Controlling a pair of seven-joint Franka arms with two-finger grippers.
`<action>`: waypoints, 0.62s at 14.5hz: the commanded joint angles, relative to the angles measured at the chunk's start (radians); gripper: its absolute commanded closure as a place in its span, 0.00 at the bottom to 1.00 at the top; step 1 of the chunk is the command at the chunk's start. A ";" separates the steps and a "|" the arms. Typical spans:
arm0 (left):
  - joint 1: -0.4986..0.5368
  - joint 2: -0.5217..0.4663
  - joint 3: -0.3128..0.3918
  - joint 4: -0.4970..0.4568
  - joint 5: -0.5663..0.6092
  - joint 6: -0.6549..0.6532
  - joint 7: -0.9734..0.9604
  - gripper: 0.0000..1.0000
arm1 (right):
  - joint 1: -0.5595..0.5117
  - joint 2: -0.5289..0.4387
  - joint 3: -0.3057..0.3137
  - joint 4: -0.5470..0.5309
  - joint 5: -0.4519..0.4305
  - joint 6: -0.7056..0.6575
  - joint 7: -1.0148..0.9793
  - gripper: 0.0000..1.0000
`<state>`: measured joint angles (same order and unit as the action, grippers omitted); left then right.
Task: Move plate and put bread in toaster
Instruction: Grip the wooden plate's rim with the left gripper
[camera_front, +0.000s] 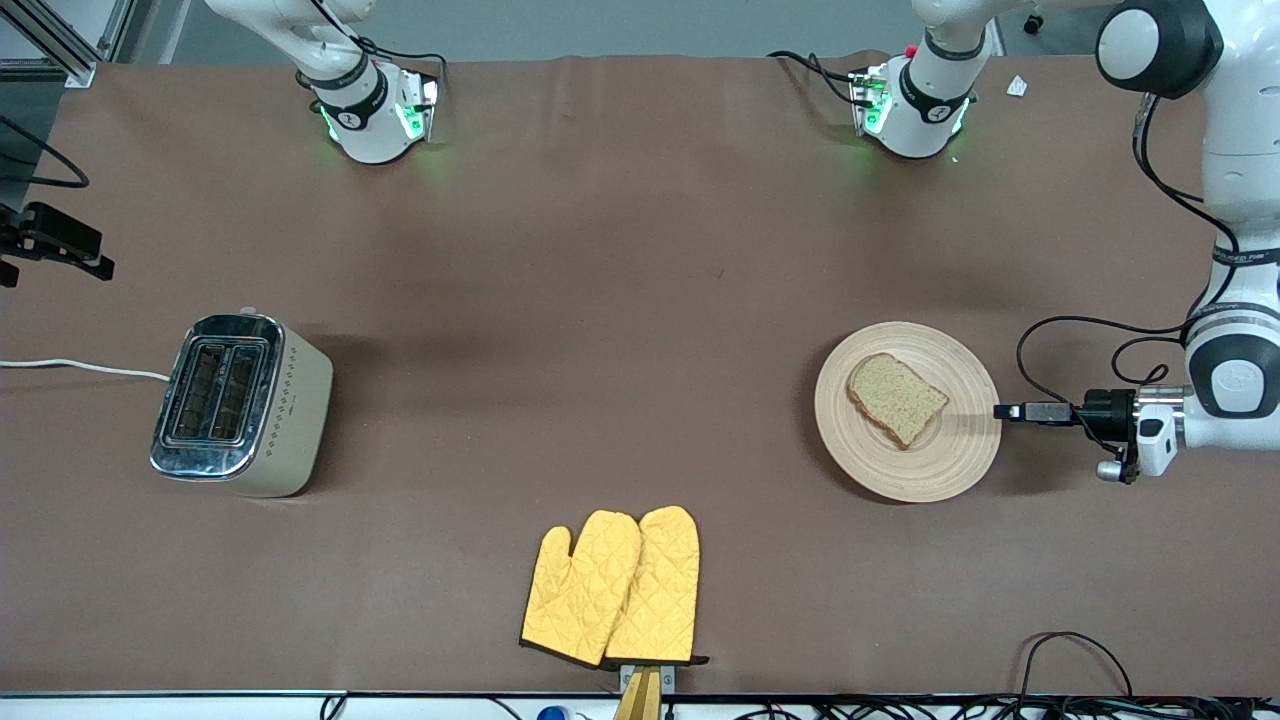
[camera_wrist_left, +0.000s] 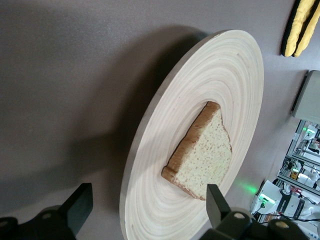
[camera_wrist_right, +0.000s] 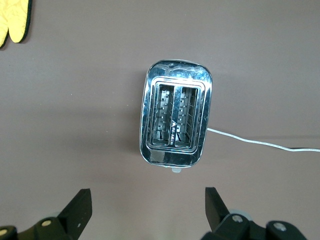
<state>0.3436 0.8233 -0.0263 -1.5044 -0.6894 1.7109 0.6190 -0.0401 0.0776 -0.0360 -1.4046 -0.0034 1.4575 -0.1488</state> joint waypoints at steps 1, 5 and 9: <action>0.003 0.034 -0.001 0.021 -0.039 0.007 0.034 0.00 | 0.005 -0.007 -0.004 0.001 0.010 -0.002 -0.006 0.00; -0.005 0.030 -0.003 0.021 -0.039 0.007 0.037 0.42 | 0.005 -0.006 -0.002 0.001 0.011 -0.005 -0.008 0.00; -0.006 0.034 -0.004 0.021 -0.044 0.009 0.096 0.72 | 0.011 -0.006 -0.004 0.001 0.010 -0.003 -0.003 0.00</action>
<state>0.3394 0.8521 -0.0307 -1.4924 -0.7170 1.7185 0.6752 -0.0347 0.0776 -0.0360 -1.4046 -0.0034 1.4574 -0.1488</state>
